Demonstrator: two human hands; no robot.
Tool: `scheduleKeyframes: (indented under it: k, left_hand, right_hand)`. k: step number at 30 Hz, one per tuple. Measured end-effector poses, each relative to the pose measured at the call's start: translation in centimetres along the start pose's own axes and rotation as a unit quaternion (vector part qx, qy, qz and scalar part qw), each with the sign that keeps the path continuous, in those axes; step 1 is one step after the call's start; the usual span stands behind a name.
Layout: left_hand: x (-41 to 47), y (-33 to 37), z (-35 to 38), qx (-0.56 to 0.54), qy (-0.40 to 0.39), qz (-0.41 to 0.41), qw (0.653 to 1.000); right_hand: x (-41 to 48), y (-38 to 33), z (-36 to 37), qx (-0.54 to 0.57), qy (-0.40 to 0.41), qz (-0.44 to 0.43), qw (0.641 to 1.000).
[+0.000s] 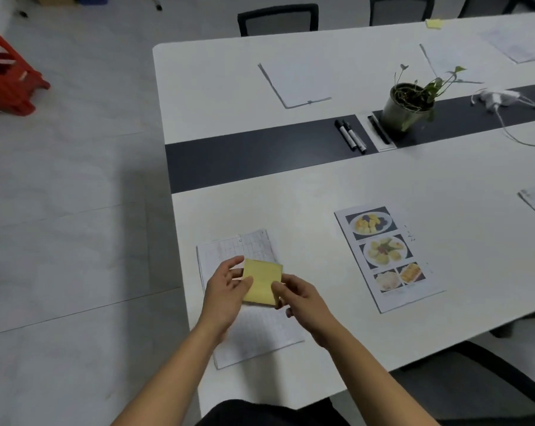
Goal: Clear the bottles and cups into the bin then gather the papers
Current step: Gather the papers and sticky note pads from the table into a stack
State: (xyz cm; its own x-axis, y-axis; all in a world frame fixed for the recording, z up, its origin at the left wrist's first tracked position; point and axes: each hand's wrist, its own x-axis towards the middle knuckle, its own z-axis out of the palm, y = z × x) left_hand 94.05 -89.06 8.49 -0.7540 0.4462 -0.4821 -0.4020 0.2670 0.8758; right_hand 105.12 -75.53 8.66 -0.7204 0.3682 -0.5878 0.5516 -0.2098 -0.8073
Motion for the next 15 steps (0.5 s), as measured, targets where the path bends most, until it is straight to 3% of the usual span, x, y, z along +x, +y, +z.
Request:
scheduleKeyframes:
  k: [3, 4, 6, 8, 10, 15]
  left_hand:
    - [1.8, -3.4, 0.1, 0.223, -0.021, 0.062, 0.973]
    - [2.4, -4.9, -0.3, 0.327, -0.05, 0.072, 0.941]
    - [3.2, -8.0, -1.4, 0.52, -0.114, 0.049, 0.845]
    - [3.3, -10.3, -2.7, 0.62, -0.141, 0.015, 0.771]
    - [2.9, -11.4, -3.7, 0.645, -0.141, 0.011, 0.751]
    - [2.3, -12.4, -5.5, 0.647, -0.143, -0.004, 0.749]
  right_hand:
    - [1.2, 1.6, -1.8, 0.02, 0.079, 0.045, 0.996]
    - [1.6, 2.1, -2.4, 0.033, 0.108, 0.061, 0.992]
    - [2.8, 2.8, -3.5, 0.071, 0.149, 0.088, 0.982]
    - [4.2, 3.2, -4.5, 0.126, 0.166, 0.109, 0.972]
    - [5.8, 3.3, -5.1, 0.184, 0.171, 0.128, 0.96]
    - [10.8, 2.6, -4.9, 0.253, 0.187, 0.135, 0.94]
